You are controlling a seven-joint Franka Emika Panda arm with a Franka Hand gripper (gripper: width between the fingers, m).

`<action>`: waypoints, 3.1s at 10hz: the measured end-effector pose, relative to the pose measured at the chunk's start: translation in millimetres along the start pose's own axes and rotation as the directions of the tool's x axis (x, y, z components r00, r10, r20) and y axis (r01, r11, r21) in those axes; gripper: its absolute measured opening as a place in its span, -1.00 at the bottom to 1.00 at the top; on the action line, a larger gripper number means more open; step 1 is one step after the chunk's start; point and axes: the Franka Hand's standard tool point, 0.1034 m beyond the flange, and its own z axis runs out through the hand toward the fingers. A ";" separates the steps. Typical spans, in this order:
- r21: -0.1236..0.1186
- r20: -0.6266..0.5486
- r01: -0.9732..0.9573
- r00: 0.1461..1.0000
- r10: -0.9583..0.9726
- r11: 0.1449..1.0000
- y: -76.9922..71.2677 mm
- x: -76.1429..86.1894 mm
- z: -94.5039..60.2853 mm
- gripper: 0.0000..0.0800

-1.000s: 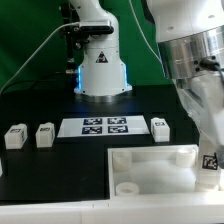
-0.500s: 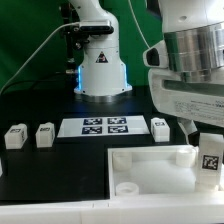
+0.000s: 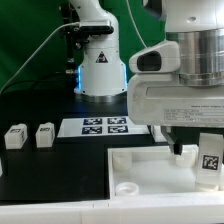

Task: Assemble one leg

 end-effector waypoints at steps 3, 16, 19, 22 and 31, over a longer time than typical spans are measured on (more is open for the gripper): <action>0.001 0.001 -0.049 0.999 0.049 0.999 -0.4 -0.3 0.0 0.09; 0.123 0.103 -0.965 0.243 0.964 0.231 7.6 -7.0 4.1 -0.02; 0.079 0.070 -0.864 0.502 0.862 0.497 1.2 -15.5 5.8 0.58; 0.078 0.033 -0.662 0.749 0.661 0.746 1.6 -15.3 5.7 0.62; 0.001 -0.054 -0.179 0.982 0.179 0.984 -3.9 -18.2 12.5 -0.29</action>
Offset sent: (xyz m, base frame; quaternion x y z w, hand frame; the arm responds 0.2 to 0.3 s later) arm 0.0000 0.0000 0.0000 0.0000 0.0000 0.1790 0.9838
